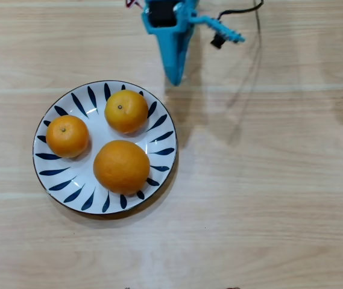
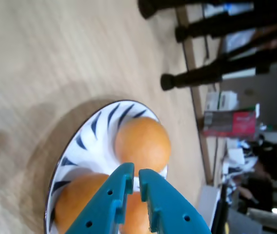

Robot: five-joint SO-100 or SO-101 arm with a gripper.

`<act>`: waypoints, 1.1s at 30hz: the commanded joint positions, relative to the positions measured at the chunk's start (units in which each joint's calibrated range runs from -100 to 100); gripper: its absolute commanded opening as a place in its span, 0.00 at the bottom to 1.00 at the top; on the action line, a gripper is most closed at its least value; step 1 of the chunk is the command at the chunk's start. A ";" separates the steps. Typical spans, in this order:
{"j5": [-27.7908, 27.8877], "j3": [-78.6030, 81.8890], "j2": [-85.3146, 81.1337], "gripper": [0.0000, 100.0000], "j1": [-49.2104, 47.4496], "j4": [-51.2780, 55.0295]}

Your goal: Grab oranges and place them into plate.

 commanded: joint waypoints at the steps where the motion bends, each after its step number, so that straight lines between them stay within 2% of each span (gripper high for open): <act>1: 2.75 11.03 -13.59 0.02 -1.89 -0.51; 6: 2.90 23.53 -28.72 0.02 -5.19 1.55; 12: 2.95 28.50 -47.91 0.02 -6.08 24.16; 14: 2.95 30.13 -48.41 0.02 -5.68 28.97; 18: 5.15 36.47 -47.99 0.02 -6.32 30.26; 24: 8.02 35.66 -48.16 0.02 -5.92 34.81; 33: 7.76 34.21 -48.16 0.02 -6.32 39.46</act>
